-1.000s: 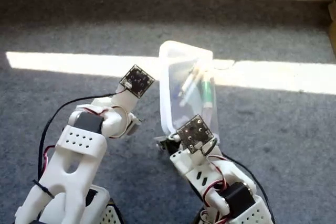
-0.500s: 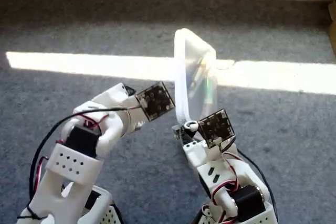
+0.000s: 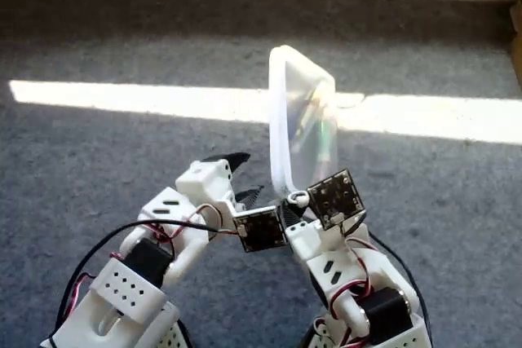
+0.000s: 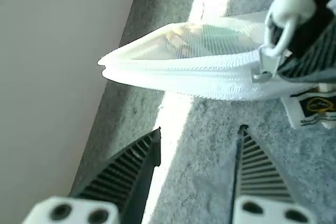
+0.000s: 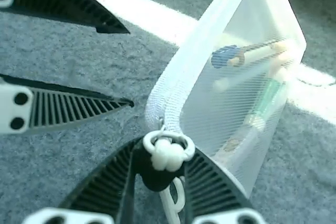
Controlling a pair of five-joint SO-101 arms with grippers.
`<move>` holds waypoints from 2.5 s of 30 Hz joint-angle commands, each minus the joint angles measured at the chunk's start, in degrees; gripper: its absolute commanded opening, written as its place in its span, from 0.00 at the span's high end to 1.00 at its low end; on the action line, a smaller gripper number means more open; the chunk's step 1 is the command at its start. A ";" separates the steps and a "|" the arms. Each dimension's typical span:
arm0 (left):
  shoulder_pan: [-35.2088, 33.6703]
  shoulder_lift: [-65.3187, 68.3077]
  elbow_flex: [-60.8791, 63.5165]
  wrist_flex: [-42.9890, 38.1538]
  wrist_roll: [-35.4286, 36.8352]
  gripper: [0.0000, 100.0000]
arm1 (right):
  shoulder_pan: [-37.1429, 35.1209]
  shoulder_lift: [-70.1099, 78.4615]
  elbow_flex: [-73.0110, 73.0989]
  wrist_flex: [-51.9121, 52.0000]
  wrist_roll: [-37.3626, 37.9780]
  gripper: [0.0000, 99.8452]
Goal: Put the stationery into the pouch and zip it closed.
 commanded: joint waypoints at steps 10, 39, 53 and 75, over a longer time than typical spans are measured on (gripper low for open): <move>5.85 -1.19 10.51 -21.10 -7.65 0.78 | -1.54 -0.92 -4.00 1.71 -0.53 1.00; 13.14 -1.45 17.01 -22.07 -6.77 0.94 | -1.10 -0.92 -4.09 1.80 -0.53 1.00; 12.97 -1.45 16.40 -20.75 8.97 0.94 | 9.98 -0.48 -5.76 2.68 0.00 1.00; -4.97 -1.54 1.71 -6.07 18.20 0.80 | 13.67 -0.31 -9.01 0.84 0.09 1.00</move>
